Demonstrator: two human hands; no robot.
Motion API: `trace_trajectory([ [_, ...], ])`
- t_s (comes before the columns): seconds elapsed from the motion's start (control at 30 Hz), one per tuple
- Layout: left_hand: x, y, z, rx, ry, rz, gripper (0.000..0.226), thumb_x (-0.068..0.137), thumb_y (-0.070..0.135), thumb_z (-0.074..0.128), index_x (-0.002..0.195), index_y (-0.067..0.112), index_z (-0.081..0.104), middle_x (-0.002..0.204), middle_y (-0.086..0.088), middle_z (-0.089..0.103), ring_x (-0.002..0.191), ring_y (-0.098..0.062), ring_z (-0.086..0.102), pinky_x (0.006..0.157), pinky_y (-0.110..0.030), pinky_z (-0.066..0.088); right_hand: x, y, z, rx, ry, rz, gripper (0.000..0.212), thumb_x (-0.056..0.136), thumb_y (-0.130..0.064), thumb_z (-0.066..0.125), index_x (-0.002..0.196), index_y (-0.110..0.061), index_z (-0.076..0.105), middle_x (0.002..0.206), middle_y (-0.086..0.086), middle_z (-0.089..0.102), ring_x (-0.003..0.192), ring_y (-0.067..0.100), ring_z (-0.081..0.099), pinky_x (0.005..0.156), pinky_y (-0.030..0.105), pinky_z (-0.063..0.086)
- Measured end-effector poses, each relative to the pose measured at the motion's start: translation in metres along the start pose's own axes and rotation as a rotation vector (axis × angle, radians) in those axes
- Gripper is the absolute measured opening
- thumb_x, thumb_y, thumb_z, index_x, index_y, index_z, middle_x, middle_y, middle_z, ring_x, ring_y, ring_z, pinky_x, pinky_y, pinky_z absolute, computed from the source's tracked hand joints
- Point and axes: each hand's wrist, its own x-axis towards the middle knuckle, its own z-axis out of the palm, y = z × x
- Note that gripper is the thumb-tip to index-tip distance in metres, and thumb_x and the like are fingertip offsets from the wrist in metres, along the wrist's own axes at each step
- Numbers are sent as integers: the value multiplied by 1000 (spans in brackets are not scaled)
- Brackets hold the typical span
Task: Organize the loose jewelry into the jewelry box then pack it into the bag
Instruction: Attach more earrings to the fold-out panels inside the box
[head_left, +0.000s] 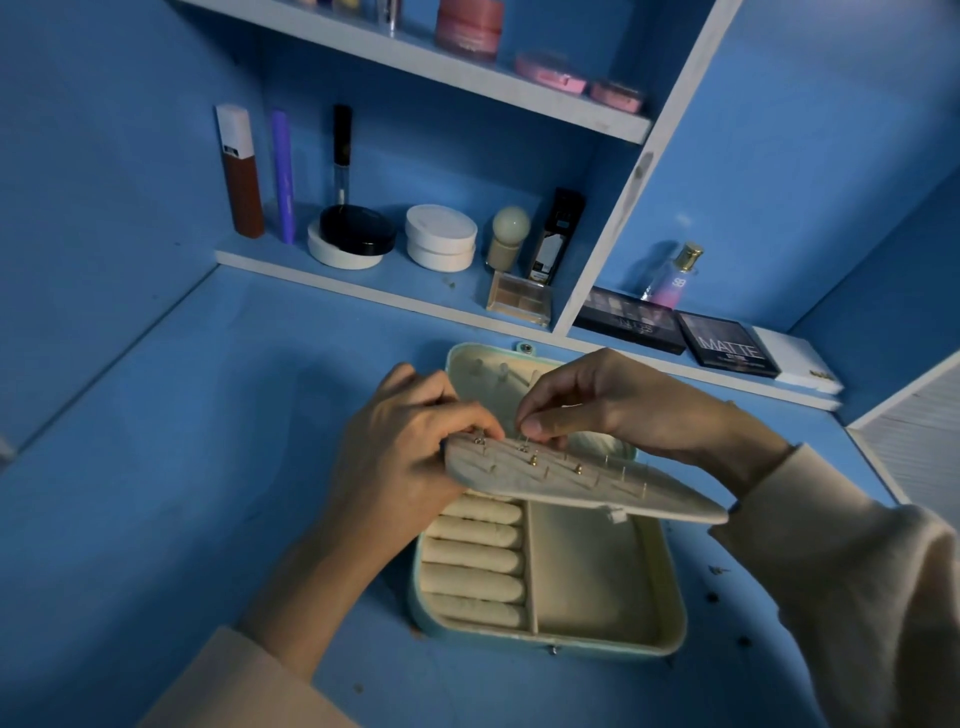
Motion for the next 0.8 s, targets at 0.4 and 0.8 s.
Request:
trace_trajectory([
  [0.4,-1,0,0,7,-10,-3,28,70,38,50,77,26,74,67,10,51,72,-9,40,47,-23,33,-2,-8,3,-142,-10,6,7,82,-12,69,87,-12,74,79,-4,71,75,4,63,70,12,45],
  [0.8,-2,0,0,12,-3,-21,27,72,36,49,77,28,75,67,10,51,73,-8,39,49,-20,30,6,-14,-3,-193,-98,-37,12,82,2,65,86,-7,70,81,13,70,70,20,60,68,22,50],
])
